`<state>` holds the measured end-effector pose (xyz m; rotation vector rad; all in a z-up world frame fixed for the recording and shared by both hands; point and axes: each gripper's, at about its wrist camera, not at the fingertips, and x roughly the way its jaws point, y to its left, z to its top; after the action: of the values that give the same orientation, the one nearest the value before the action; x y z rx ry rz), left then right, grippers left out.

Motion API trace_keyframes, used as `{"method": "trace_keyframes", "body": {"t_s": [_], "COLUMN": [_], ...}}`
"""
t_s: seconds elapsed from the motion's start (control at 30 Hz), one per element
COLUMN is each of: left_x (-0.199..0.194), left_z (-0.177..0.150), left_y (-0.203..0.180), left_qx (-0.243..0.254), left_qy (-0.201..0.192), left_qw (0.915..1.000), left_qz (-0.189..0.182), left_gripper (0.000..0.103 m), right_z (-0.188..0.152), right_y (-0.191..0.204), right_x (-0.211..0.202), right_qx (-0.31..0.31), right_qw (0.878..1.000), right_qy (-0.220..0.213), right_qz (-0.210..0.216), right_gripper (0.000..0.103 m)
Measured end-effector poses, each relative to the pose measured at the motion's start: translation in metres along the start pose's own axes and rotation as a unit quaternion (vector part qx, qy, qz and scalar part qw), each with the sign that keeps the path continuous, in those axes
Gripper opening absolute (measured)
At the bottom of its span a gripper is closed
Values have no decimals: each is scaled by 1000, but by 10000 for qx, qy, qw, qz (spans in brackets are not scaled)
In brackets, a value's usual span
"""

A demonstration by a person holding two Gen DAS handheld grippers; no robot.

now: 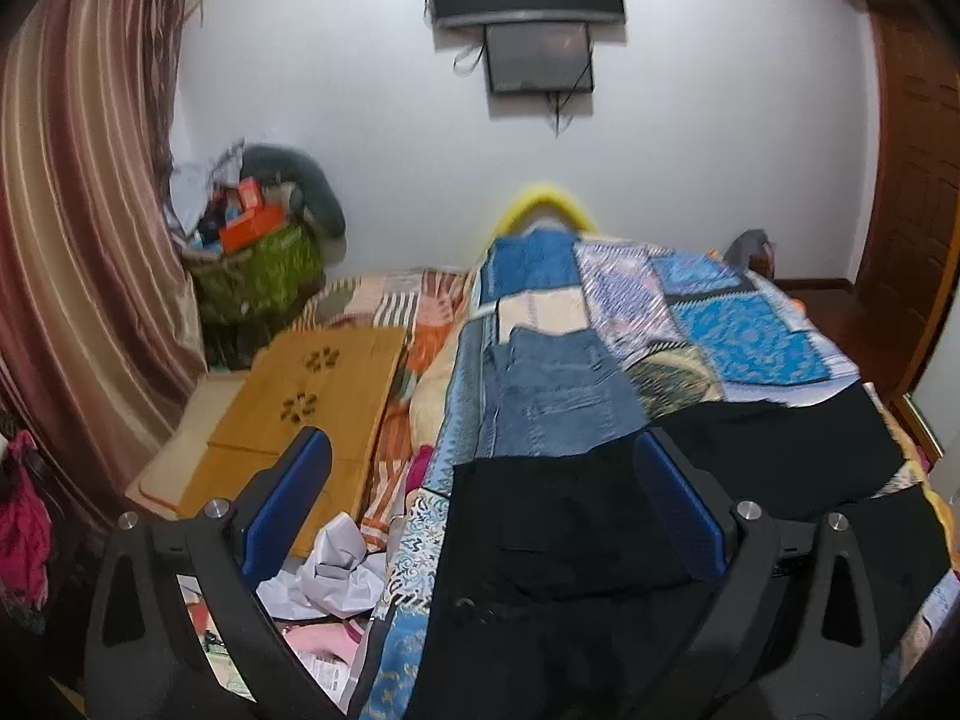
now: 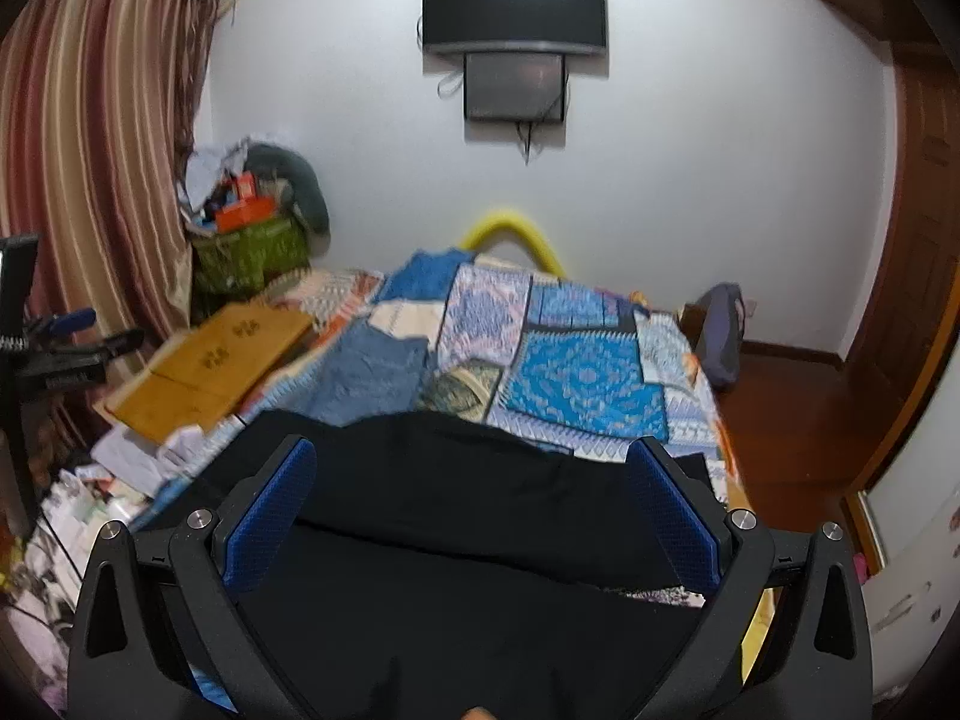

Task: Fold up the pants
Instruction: 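Lower both grippers onto the black pants waistband and close them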

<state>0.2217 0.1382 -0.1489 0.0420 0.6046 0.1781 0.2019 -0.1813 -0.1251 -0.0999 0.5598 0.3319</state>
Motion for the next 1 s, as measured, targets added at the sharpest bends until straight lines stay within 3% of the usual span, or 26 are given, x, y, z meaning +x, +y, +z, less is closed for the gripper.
{"method": "trace_keyframes", "body": {"t_s": [0.2,0.33,0.43,0.53,0.57,0.6,0.7,0.8,0.9,1.0], "left_x": [99,145,183,222,229,239,271,295,307,315], "left_z": [-10,-18,-25,-35,-38,-42,-57,-71,-75,-75], "left_y": [28,30,30,29,28,26,22,23,26,33], "left_qx": [-281,-153,-101,-143,-128,-73,-15,-155,-352,-617], "left_qy": [779,1016,1325,1736,1780,1844,2351,2679,2765,2853], "left_qw": [9964,9947,9911,9845,9837,9826,9715,9625,9591,9550], "left_qz": [-197,45,35,-207,-230,-212,-288,-386,-497,-529], "left_gripper": [103,103,103,102,94,77,63,63,63,71], "right_z": [-11,-12,-11,-11,-11,-11,-13,-11,-9,-9], "right_y": [-16,-31,-39,-44,-45,-45,-43,-38,-32,-28], "right_x": [57,95,127,157,166,175,200,222,241,257], "right_qx": [-205,-43,-130,-248,-287,-343,-487,-721,-953,-1150], "right_qw": [9991,9972,9950,9918,9909,9890,9832,9781,9713,9646], "right_qy": [367,724,942,1176,1228,1308,1494,1642,1773,1892], "right_qz": [-77,186,304,430,481,600,927,1057,1269,1431], "right_gripper": [102,101,95,90,87,83,80,73,68,68]}}
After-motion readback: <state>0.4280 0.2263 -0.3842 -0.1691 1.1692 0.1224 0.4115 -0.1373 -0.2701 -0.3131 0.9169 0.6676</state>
